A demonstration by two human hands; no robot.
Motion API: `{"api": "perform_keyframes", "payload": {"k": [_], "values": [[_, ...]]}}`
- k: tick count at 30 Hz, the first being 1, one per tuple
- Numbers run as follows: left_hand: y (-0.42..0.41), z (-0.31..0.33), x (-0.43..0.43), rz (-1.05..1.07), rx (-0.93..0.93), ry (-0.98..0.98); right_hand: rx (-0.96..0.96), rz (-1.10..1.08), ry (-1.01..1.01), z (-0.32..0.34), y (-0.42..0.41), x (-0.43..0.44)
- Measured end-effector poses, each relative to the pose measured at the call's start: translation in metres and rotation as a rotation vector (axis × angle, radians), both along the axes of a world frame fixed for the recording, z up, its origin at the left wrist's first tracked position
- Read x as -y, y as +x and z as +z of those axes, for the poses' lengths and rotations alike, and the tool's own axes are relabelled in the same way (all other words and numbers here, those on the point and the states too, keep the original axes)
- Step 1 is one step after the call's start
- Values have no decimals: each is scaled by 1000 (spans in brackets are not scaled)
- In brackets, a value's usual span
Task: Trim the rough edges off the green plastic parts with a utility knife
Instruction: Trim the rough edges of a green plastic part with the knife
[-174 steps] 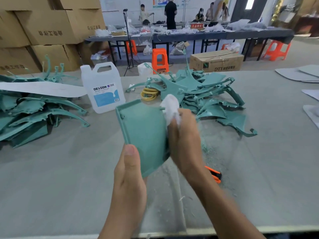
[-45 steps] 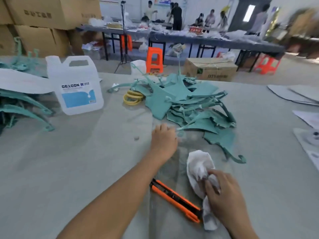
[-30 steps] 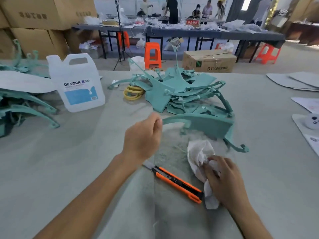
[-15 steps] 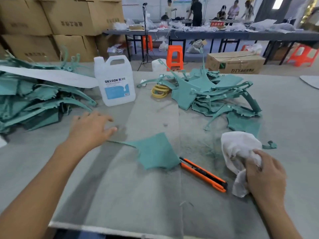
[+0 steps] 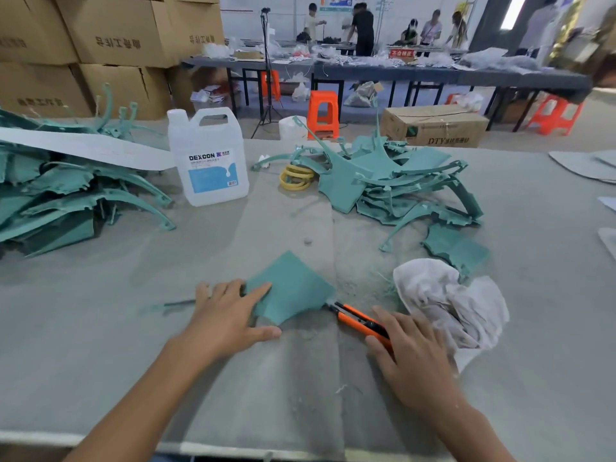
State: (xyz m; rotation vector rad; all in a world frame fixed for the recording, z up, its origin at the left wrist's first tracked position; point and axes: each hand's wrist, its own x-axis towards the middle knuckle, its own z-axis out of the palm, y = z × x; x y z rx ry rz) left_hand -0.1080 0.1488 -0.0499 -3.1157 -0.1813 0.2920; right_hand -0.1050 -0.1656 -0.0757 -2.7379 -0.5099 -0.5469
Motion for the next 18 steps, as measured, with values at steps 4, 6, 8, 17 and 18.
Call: {"api": "perform_keyframes", "payload": {"k": [4,6,8,17,18], "values": [[-11,-2,-10,27,3,-52,-28,-7,-16,-5,5,-6],[-15,0,-9,50,45,-85,-12,-34,28,-7,6,-8],[-16,2,-3,17,136,-68,10,-83,87,-11,3,-11],[-5,-3,25,-32,229,-145,3,-94,445,-7,-13,-10],[-5,-1,28,-32,270,-137,-11,-62,464,-5,-15,-13]]}}
